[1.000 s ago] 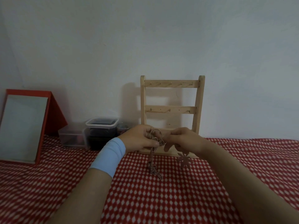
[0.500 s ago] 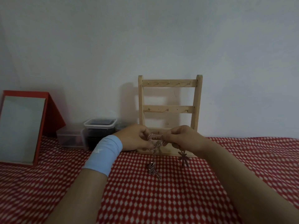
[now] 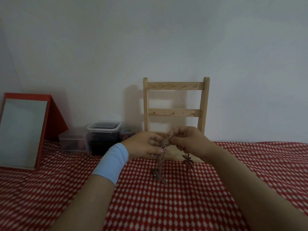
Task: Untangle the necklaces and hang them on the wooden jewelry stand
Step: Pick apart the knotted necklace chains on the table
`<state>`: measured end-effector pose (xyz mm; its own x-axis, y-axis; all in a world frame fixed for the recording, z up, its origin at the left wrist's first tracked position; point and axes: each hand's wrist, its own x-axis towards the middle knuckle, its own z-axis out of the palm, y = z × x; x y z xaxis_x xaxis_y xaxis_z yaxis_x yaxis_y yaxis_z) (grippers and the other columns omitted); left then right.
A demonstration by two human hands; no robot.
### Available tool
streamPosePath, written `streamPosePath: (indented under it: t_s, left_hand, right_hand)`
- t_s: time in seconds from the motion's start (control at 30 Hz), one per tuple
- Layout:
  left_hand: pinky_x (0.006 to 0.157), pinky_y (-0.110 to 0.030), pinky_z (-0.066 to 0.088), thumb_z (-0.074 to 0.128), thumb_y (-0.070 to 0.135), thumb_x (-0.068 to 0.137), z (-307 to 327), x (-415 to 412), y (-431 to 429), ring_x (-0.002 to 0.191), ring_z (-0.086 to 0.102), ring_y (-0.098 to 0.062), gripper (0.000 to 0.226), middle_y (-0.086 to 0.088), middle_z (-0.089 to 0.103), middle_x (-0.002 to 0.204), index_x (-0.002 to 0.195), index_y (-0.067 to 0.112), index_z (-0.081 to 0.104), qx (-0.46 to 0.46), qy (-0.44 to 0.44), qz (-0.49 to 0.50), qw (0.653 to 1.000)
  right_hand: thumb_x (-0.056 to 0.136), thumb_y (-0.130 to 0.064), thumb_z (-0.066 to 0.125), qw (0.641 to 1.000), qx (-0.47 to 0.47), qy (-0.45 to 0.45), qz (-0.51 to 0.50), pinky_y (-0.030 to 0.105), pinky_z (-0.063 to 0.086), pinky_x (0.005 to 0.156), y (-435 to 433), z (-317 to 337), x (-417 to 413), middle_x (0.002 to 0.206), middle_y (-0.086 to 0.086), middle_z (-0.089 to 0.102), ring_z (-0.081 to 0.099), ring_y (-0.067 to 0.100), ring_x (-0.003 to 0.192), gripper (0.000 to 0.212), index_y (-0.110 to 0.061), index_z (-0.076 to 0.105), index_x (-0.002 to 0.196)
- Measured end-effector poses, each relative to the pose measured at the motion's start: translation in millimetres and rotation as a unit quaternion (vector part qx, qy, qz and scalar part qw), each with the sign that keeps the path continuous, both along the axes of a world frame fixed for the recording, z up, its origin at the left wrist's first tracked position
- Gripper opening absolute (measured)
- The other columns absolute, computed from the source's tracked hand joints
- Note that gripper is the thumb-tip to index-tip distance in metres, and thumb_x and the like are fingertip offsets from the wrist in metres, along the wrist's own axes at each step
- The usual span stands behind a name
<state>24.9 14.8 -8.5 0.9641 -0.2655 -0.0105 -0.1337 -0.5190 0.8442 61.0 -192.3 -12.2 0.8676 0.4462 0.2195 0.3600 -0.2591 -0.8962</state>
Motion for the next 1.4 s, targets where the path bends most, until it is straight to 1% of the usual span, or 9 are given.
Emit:
streamPosePath:
  t_s: [0.13,0.3,0.4,0.57,0.77,0.93,1.1,1.3,1.4]
  left_hand:
    - [0.09,-0.039,0.057,0.079,0.008,0.079,0,0,0,0.095,0.072,-0.017,0.045,-0.004,0.076,0.101,0.117,0.02,0.058,-0.034,-0.008,0.025,0.999]
    - [0.094,-0.045,0.055,0.086,0.024,0.072,2,0,2,0.096,0.071,-0.02,0.048,-0.003,0.075,0.099,0.11,0.031,0.058,0.033,-0.04,0.038,0.998]
    - [0.092,-0.041,0.055,0.085,0.027,0.074,4,-1,1,0.091,0.071,-0.015,0.043,0.001,0.075,0.094,0.106,0.031,0.057,0.054,-0.056,0.04,0.996]
    - [0.09,-0.05,0.056,0.073,0.02,0.087,8,-4,3,0.087,0.072,-0.025,0.02,-0.006,0.076,0.091,0.098,0.023,0.057,0.062,-0.07,0.016,0.995]
    - [0.094,-0.04,0.054,0.071,0.024,0.087,13,-5,-3,0.096,0.069,-0.013,0.016,0.006,0.073,0.098,0.102,0.028,0.069,0.106,-0.086,0.028,0.99]
    - [0.081,-0.017,0.049,0.079,0.031,0.079,15,-5,-9,0.087,0.062,0.003,0.01,0.019,0.067,0.086,0.088,0.031,0.074,0.151,-0.154,0.091,0.972]
    - [0.082,-0.026,0.048,0.071,0.032,0.084,12,-3,-13,0.088,0.059,-0.004,0.003,0.02,0.061,0.089,0.082,0.034,0.07,0.222,-0.199,0.094,0.95]
    - [0.084,-0.034,0.045,0.052,0.016,0.099,7,1,-19,0.087,0.058,-0.016,0.019,0.001,0.063,0.088,0.084,0.018,0.064,0.03,-0.092,0.065,0.993]
    - [0.072,-0.024,0.045,0.047,0.001,0.097,4,3,-19,0.076,0.056,-0.014,0.024,-0.001,0.06,0.079,0.081,0.012,0.061,-0.088,-0.057,0.056,0.993]
  right_hand:
    - [0.092,0.001,0.069,0.998,-0.008,-0.055,-0.001,0.017,0.044,0.05,3,-1,0,0.069,-0.004,0.069,0.052,0.008,0.051,0.008,-0.006,0.067,0.089]
    - [0.092,-0.004,0.067,0.994,-0.084,-0.064,-0.025,0.035,0.049,0.059,6,1,-2,0.083,0.009,0.076,0.058,0.011,0.059,0.019,-0.015,0.079,0.083]
    - [0.094,-0.012,0.067,0.994,-0.093,-0.049,-0.007,0.028,0.051,0.061,7,2,-4,0.088,-0.001,0.077,0.062,0.007,0.064,0.014,-0.018,0.079,0.097]
    - [0.093,-0.015,0.072,0.986,-0.153,-0.067,0.014,0.01,0.044,0.052,6,1,-4,0.062,-0.017,0.069,0.057,-0.005,0.054,0.009,-0.013,0.081,0.095]
    - [0.094,-0.021,0.072,0.986,-0.143,-0.079,0.004,0.009,0.043,0.051,8,3,-6,0.063,-0.012,0.067,0.056,-0.006,0.051,0.011,-0.013,0.08,0.094]
    - [0.092,-0.022,0.075,0.994,-0.105,-0.031,-0.012,0.013,0.045,0.053,8,2,-6,0.066,-0.003,0.067,0.053,-0.002,0.051,0.01,-0.013,0.08,0.093]
    - [0.088,0.003,0.071,0.996,-0.018,0.082,-0.019,0.026,0.055,0.065,6,2,-5,0.077,0.007,0.073,0.064,0.012,0.063,0.013,-0.004,0.077,0.097]
    - [0.083,-0.001,0.072,0.993,-0.029,0.113,-0.021,0.031,0.048,0.085,0,5,-1,0.096,0.006,0.08,0.075,0.018,0.089,0.024,-0.015,0.081,0.1]
    - [0.082,-0.003,0.074,0.989,-0.021,0.145,-0.032,0.036,0.048,0.089,-3,4,2,0.092,0.002,0.08,0.077,0.017,0.085,0.022,-0.018,0.079,0.098]
